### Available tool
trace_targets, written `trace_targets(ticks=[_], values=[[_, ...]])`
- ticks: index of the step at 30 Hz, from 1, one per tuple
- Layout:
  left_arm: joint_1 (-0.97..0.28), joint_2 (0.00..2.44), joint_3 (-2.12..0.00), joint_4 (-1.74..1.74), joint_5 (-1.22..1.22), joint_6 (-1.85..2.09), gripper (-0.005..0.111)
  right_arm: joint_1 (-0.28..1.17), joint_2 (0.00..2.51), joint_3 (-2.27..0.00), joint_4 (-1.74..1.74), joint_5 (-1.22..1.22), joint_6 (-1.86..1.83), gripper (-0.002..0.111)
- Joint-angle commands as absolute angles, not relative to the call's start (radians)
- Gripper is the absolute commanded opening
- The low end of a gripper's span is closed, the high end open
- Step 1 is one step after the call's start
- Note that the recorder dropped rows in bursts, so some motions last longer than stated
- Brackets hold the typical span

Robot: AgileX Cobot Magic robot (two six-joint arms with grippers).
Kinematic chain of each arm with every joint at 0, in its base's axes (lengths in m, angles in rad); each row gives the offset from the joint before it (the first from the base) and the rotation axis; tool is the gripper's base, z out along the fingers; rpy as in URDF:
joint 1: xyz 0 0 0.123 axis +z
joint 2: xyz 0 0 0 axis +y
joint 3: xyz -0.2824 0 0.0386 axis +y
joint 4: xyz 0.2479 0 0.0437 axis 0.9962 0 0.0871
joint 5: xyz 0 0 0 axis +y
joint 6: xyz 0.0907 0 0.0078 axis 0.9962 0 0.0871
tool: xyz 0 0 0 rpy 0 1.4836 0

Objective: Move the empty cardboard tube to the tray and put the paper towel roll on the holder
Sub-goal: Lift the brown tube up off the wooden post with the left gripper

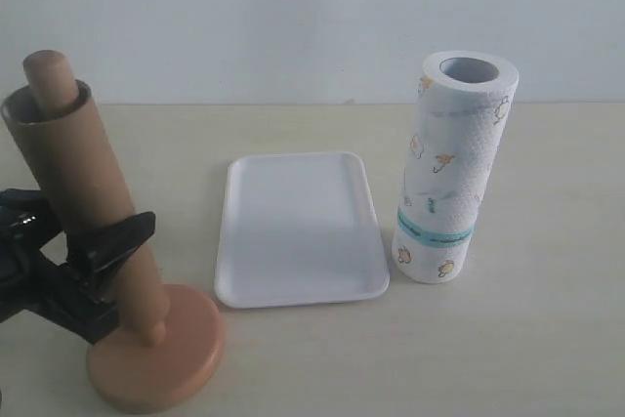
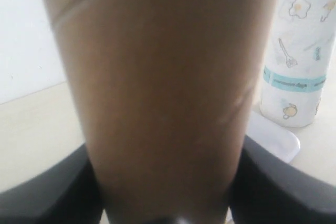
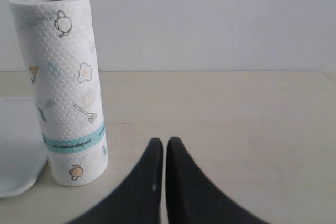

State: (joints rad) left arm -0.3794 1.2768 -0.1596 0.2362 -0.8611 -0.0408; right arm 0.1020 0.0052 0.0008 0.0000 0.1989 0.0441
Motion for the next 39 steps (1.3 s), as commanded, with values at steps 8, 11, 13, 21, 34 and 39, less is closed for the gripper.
trace_targets(ticks=[8,11,13,21,34,39], values=[[-0.383,0.944,-0.194,0.36,-0.685,-0.221,0.004,0.099,0.0,0.0,-0.006,0.191,0.044,0.003],[-0.383,0.866,-0.251,0.409,-0.592,-0.303,0.004,0.099,0.0,0.0,-0.006,0.191,0.044,0.003],[-0.383,0.821,-0.298,0.45,-0.522,-0.352,0.004,0.099,0.0,0.0,-0.006,0.191,0.044,0.003],[-0.383,0.736,-0.446,0.69,-0.414,-0.64,0.004,0.099,0.0,0.0,-0.006,0.191,0.044,0.003],[-0.383,0.723,-0.604,0.986,-0.408,-0.995,0.004,0.099,0.0,0.0,-0.006,0.191,0.044,0.003],[-0.383,0.715,-0.646,1.01,-0.349,-0.998,0.004,0.099,0.0,0.0,-0.006,0.191,0.044,0.003]])
